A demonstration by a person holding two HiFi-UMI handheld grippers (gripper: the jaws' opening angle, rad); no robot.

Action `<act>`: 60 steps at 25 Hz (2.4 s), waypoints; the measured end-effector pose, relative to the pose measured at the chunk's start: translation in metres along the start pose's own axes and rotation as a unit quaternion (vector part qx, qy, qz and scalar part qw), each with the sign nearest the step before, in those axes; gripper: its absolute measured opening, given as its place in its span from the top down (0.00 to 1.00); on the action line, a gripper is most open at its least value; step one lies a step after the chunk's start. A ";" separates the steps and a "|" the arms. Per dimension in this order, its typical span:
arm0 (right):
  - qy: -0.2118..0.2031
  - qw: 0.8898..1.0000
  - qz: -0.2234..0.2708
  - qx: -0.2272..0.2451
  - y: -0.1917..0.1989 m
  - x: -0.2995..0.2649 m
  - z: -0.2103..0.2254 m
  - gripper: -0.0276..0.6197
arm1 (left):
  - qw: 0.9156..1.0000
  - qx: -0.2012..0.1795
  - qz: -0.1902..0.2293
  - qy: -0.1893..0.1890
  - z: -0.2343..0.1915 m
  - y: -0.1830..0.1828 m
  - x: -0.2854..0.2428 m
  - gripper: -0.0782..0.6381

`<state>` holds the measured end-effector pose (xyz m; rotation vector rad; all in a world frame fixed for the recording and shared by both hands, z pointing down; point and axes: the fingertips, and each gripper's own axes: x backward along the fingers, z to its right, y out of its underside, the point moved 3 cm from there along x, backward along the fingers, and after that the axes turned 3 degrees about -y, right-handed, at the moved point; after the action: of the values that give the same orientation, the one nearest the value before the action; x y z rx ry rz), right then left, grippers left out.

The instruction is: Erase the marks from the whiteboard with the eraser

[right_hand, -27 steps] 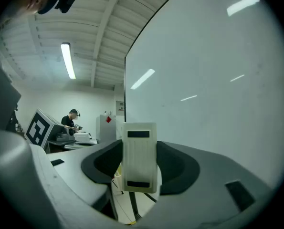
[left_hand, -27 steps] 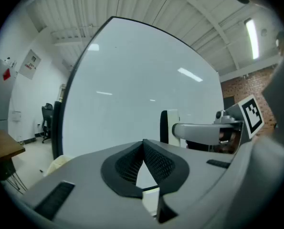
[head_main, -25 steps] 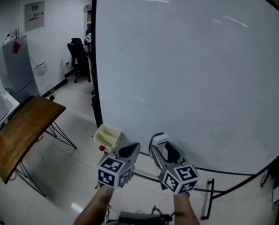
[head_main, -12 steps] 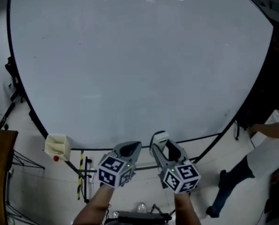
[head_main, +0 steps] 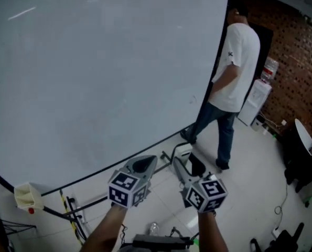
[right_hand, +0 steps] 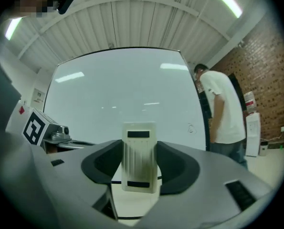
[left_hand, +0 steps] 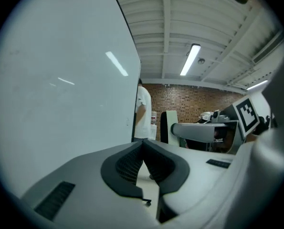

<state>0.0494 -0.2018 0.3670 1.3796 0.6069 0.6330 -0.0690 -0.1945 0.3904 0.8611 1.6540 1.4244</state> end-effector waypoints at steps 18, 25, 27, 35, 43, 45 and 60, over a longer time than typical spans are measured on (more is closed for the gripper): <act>0.101 0.995 0.022 0.013 -0.014 0.048 0.059 0.60 | 0.994 -0.026 0.000 0.103 0.054 -0.009 -0.063 0.90; 0.087 0.996 0.028 0.016 -0.018 0.030 0.096 0.60 | 0.995 -0.039 0.001 0.088 0.053 -0.014 -0.104 0.90; 0.076 0.996 0.031 0.017 -0.018 0.019 0.111 0.60 | 0.996 -0.041 0.001 0.074 0.047 -0.015 -0.119 0.90; 0.016 0.999 0.034 0.008 -0.025 -0.022 0.185 0.60 | 0.999 -0.042 -0.010 0.017 0.039 -0.019 -0.190 0.90; -0.033 0.999 0.031 0.004 -0.037 -0.075 0.233 0.60 | 0.997 -0.040 -0.021 -0.070 0.019 -0.031 -0.230 0.90; -0.046 0.999 0.030 0.003 -0.037 -0.096 0.234 0.60 | 0.995 -0.041 -0.027 -0.090 0.008 -0.032 -0.233 0.90; -0.052 0.998 0.009 -0.019 -0.011 -0.202 0.226 0.60 | 0.994 -0.027 -0.039 -0.102 -0.052 -0.024 -0.237 0.90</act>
<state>0.0727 -0.5040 0.3823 1.3757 0.4971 0.5796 -0.0035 -0.4292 0.3996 0.8728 1.4724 1.2773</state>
